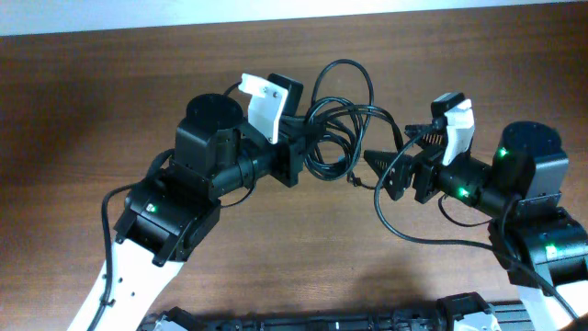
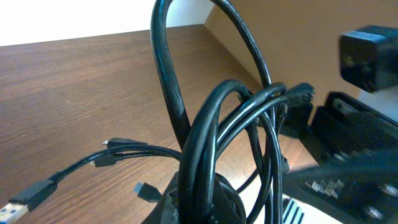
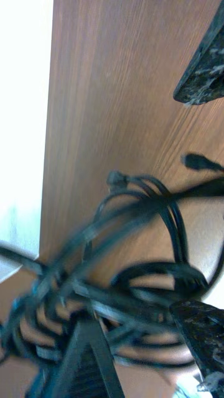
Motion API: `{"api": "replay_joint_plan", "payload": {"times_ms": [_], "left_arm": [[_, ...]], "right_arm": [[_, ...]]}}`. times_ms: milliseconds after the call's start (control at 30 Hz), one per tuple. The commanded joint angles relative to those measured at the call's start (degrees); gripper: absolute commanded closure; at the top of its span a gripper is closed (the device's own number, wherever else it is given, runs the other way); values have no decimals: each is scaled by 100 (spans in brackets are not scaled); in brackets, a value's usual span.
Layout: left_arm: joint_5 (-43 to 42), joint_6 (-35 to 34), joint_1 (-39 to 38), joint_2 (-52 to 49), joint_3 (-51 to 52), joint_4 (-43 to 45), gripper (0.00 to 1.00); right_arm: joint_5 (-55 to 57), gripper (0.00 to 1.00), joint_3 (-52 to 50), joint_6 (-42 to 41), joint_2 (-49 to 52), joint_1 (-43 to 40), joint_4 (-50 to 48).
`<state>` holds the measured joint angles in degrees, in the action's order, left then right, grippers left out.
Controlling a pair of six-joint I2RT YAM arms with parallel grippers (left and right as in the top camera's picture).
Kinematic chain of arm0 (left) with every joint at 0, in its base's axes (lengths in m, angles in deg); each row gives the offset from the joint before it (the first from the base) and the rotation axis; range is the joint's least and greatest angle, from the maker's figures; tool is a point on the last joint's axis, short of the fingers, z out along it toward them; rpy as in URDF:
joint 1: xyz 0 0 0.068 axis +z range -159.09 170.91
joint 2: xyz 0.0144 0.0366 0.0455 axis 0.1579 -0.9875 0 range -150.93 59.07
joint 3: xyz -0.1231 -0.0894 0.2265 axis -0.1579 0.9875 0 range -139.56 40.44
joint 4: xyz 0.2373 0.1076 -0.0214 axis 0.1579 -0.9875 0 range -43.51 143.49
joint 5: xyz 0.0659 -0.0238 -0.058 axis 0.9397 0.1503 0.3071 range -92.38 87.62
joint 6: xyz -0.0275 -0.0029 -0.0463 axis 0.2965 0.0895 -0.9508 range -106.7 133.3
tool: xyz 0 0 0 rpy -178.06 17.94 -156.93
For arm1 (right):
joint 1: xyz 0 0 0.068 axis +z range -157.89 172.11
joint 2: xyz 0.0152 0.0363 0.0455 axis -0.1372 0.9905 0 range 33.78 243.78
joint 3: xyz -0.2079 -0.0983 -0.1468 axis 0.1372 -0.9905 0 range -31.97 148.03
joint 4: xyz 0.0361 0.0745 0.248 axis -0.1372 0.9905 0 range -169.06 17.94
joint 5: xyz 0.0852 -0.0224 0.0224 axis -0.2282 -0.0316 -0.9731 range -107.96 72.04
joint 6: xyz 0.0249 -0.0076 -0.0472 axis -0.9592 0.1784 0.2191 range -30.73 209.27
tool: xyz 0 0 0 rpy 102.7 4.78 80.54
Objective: Untangle cables
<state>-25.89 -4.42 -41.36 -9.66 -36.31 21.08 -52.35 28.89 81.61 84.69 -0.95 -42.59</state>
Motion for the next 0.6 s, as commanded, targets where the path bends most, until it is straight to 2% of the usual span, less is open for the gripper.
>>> {"api": "replay_joint_plan", "payload": {"times_ms": [0, 233, 567], "left_arm": [[-286, 201, 17, 118, -66, 39, 100], [-417, 223, 17, 118, -66, 52, 100], [-675, 221, 2, 118, -66, 76, 100]], "right_arm": [[407, 1, 22, -33, 9, -26, -79], [358, 1, 22, 122, 9, -24, -79], [-450, 1, 22, 118, 9, -26, -339]]}}
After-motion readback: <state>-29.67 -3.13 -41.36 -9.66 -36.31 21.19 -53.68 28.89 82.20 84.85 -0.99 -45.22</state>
